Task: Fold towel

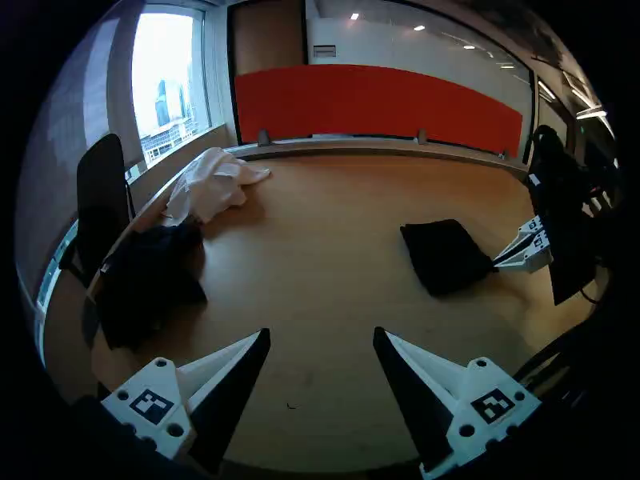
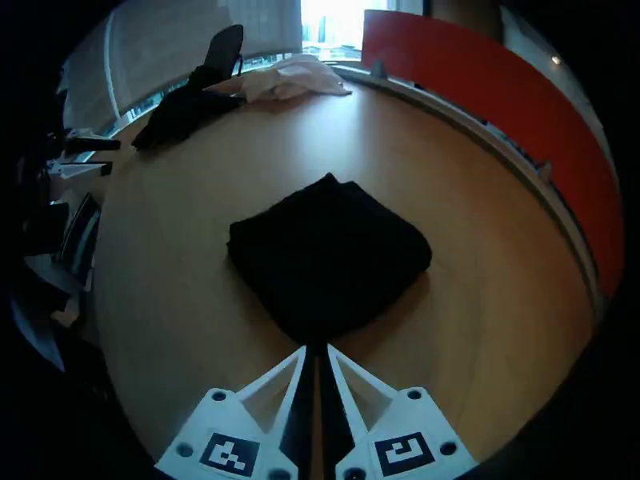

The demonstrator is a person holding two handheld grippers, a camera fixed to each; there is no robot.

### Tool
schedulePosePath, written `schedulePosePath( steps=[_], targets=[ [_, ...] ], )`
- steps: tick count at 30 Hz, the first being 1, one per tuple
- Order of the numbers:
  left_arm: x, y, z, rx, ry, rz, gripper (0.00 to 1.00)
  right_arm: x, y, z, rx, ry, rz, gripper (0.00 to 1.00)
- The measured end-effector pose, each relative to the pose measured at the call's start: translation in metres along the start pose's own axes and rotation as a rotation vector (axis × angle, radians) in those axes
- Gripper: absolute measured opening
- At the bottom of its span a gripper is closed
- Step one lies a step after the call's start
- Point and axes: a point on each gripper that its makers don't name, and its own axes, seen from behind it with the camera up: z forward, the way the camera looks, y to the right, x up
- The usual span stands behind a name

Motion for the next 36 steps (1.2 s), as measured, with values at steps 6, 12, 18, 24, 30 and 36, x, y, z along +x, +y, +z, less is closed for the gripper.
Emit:
schedulePosePath(
  steps=[6, 12, 18, 24, 30, 36],
  targets=[
    [0.003, 0.001, 0.0, -0.01, 0.008, 0.0, 0.96, 0.038, 0.012, -0.017, -0.025, 0.065, -0.022, 0.03],
    [0.009, 0.003, 0.001, -0.017, 0.022, 0.008, 0.96, 0.085, 0.023, -0.034, -0.048, 0.139, -0.048, 0.03],
    [0.017, 0.005, 0.001, -0.024, 0.038, 0.016, 0.96, 0.129, 0.03, -0.054, -0.059, 0.212, -0.069, 0.03],
    [0.027, 0.006, 0.002, -0.031, 0.057, 0.019, 0.96, 0.158, 0.04, -0.079, -0.077, 0.268, -0.079, 0.03],
    [0.034, 0.01, 0.005, -0.043, 0.067, 0.02, 0.96, 0.166, 0.059, -0.104, -0.109, 0.292, -0.065, 0.03],
    [0.041, 0.016, 0.008, -0.058, 0.078, 0.026, 0.96, 0.155, 0.084, -0.128, -0.145, 0.297, -0.028, 0.03]
  ],
)
